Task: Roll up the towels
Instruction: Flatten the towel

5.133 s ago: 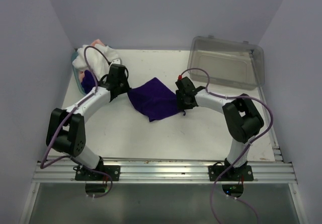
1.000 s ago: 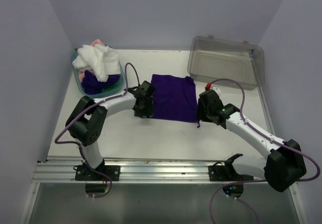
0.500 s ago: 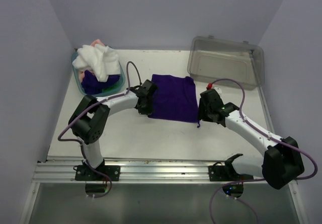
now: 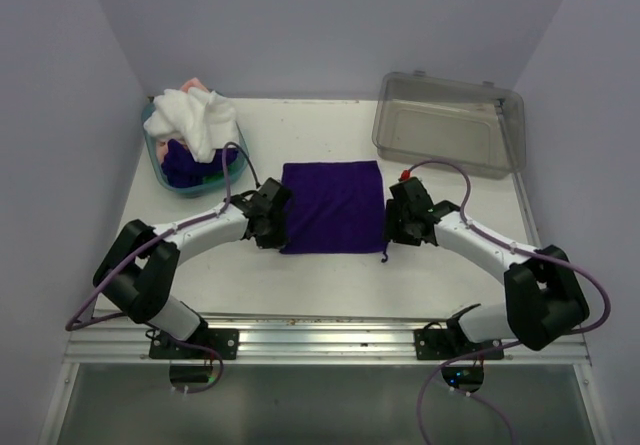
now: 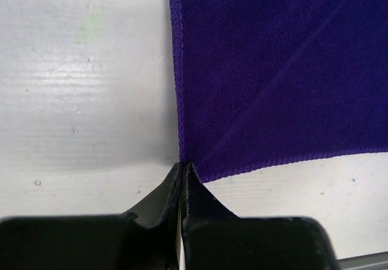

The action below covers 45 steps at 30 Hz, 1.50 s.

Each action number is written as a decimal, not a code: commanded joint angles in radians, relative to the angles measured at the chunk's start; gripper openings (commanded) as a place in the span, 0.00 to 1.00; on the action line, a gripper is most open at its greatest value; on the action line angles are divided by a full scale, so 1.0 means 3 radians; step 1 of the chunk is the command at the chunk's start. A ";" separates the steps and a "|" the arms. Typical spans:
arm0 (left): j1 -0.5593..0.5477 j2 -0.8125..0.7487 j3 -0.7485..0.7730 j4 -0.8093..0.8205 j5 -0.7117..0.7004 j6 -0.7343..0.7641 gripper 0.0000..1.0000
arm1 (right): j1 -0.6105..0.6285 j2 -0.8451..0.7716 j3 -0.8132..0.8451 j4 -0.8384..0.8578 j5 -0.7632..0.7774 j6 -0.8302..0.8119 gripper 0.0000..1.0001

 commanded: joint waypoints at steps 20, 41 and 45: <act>-0.0027 -0.0129 0.0001 0.0095 0.0103 -0.0085 0.00 | 0.0104 0.0363 0.0028 0.0359 0.0114 0.0241 0.00; -0.0068 -0.0441 -0.0408 0.0213 0.0481 -0.0177 0.00 | 0.0083 -0.0454 -0.0268 -0.0430 0.0283 0.0194 0.38; -0.0068 -0.0462 -0.0398 0.0197 0.0415 -0.0161 0.00 | 0.0088 -0.0388 -0.0232 -0.0348 0.0207 0.0204 0.42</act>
